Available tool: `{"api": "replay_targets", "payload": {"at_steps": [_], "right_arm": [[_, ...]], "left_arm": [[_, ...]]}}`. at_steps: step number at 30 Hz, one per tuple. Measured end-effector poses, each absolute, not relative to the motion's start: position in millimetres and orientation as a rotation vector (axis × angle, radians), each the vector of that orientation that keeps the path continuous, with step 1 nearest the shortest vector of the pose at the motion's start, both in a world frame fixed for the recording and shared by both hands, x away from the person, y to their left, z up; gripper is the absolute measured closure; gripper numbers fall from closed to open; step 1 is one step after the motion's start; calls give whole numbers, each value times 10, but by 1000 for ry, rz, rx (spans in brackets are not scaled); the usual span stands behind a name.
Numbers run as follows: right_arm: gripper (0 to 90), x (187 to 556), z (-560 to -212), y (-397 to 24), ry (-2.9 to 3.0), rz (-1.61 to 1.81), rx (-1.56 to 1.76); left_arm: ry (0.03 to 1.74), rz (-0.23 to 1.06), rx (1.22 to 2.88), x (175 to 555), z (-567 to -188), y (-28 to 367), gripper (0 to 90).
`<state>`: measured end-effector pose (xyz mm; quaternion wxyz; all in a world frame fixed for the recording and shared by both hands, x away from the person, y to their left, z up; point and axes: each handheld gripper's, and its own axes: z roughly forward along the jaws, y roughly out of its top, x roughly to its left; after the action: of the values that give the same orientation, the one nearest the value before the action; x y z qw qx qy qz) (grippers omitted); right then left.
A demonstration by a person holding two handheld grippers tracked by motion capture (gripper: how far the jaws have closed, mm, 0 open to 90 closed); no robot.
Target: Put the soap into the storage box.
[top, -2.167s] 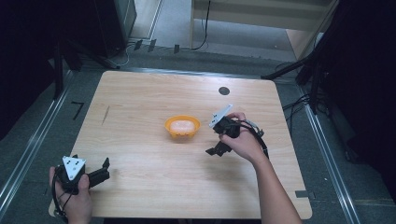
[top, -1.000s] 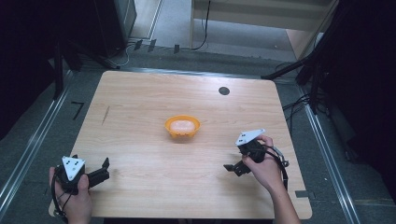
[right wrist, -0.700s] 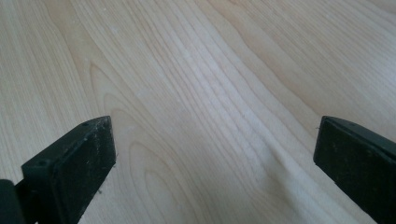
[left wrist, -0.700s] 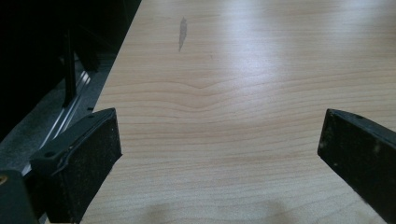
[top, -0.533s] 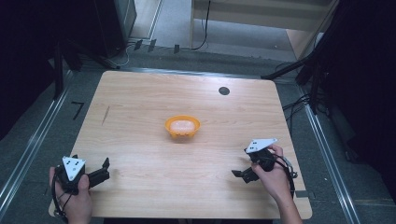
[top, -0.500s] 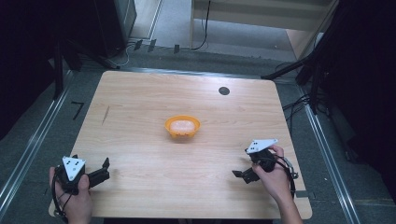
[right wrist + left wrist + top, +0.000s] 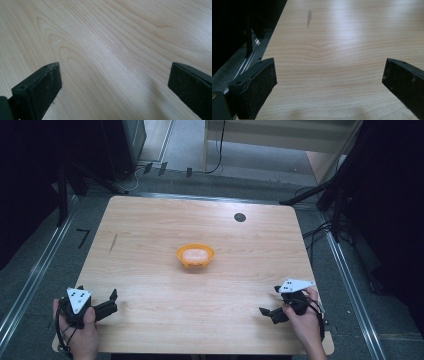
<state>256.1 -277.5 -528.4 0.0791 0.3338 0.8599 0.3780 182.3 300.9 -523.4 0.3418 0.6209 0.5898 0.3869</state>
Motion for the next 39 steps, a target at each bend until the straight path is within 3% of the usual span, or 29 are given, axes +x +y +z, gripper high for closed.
{"api": "replay_targets", "payload": {"at_steps": [39], "right_arm": [[0, 2008, -5537, -3733, 2275, 1253, 1246]], "left_arm": [[1517, 1002, 1623, 1817, -5235, 3003, 0]]}}
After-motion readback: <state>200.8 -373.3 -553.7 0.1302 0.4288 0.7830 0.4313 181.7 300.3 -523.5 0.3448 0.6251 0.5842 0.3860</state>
